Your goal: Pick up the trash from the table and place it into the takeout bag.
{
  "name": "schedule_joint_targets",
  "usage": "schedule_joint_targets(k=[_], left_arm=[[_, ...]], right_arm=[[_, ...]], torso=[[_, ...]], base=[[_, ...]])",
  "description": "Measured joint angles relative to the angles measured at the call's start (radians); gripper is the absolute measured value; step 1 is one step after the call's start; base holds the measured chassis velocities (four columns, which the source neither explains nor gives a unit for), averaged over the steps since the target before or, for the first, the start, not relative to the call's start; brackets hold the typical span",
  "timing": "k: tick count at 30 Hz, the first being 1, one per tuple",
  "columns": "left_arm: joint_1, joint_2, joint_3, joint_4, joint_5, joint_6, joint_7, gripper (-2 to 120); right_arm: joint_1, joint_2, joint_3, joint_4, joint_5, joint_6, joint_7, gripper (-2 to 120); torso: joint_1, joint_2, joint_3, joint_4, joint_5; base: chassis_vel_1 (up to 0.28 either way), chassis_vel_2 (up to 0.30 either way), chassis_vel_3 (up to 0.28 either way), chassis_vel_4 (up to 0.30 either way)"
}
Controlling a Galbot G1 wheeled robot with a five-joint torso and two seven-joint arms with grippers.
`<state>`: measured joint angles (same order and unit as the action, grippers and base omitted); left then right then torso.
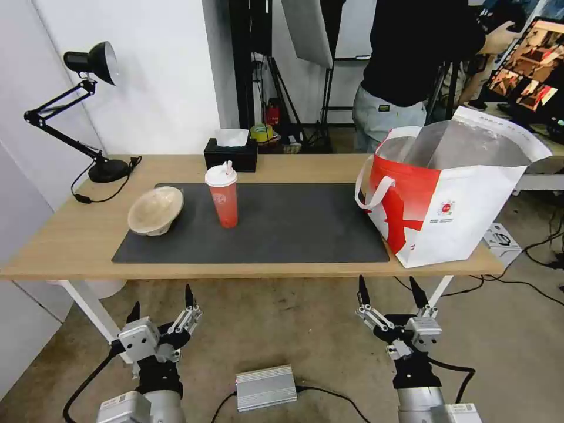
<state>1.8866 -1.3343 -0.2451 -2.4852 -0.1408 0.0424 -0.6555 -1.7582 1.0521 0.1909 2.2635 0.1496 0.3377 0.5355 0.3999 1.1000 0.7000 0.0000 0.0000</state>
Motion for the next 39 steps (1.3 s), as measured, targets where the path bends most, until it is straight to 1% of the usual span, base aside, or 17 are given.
schedule_joint_targets(k=[18,27,28,30,31,32,33,34,36,37,39], left_arm=[[0.005,0.007,-0.007,-0.001,0.004,-0.008,-0.002,100],[0.015,0.004,-0.011,-0.007,0.009,-0.011,-0.002,100],[0.016,0.003,-0.011,-0.007,0.011,-0.012,-0.002,100],[0.017,0.0,-0.011,-0.007,0.015,-0.013,-0.002,100],[0.017,0.0,-0.012,-0.007,0.016,-0.015,-0.002,100],[0.017,0.0,-0.012,-0.007,0.016,-0.015,-0.002,100],[0.017,0.001,-0.013,-0.006,0.017,-0.015,-0.002,100],[0.014,0.005,-0.016,-0.004,0.017,-0.016,-0.001,100],[0.013,0.008,-0.018,-0.002,0.017,-0.016,-0.001,100],[0.013,0.008,-0.018,-0.002,0.017,-0.016,-0.001,100],[0.01,0.013,-0.016,0.0,0.015,-0.016,0.001,100]], right_arm=[[0.013,0.0,-0.007,-0.02,-0.016,0.002,0.0,100],[0.014,-0.015,-0.01,0.0,-0.004,0.002,-0.015,100],[0.016,-0.02,-0.01,0.009,0.011,0.002,-0.034,100],[0.018,-0.042,-0.012,0.031,0.06,0.002,-0.107,100],[0.02,-0.063,-0.017,0.047,0.105,-0.003,-0.167,100],[0.02,-0.063,-0.017,0.047,0.105,-0.003,-0.167,100],[0.021,-0.08,-0.02,0.056,0.134,-0.008,-0.212,100],[0.032,-0.108,-0.021,0.068,0.18,-0.015,-0.286,100],[0.055,-0.138,-0.022,0.081,0.24,-0.018,-0.367,100],[0.055,-0.138,-0.022,0.081,0.24,-0.018,-0.367,100],[0.079,-0.168,-0.022,0.104,0.313,-0.035,-0.426,100]], torso=[[0.0,0.0,0.0,0.0,0.0],[0.0,0.0,0.0,0.0,0.0],[0.0,0.0,0.0,-0.0001,0.0001],[0.0,0.0,0.0,0.0,0.0],[0.0,0.0,0.0,-0.0001,0.0001],[0.0,0.0,0.0,-0.0001,0.0001],[0.0,0.0,0.0,0.0,0.0],[0.0,0.0,0.0,-0.0001,0.0],[0.0,0.0,0.0,0.0,0.0001],[0.0,0.0,0.0,0.0,0.0001],[0.0,0.0,0.0,0.0,0.0]], base=[[0.0,0.0,0.0,0.0],[0.0,0.0,0.0,0.0],[0.0,0.0,0.0,0.0],[0.0,0.0,0.0,0.0],[0.0,0.0,0.0,0.0],[0.0,0.0,0.0,0.0],[0.0,0.0,0.0,0.0],[0.0,0.0,0.0,0.0],[0.0,0.0,0.0,0.0],[0.0,0.0,0.0,0.0],[0.0,0.0,0.0,0.0]])
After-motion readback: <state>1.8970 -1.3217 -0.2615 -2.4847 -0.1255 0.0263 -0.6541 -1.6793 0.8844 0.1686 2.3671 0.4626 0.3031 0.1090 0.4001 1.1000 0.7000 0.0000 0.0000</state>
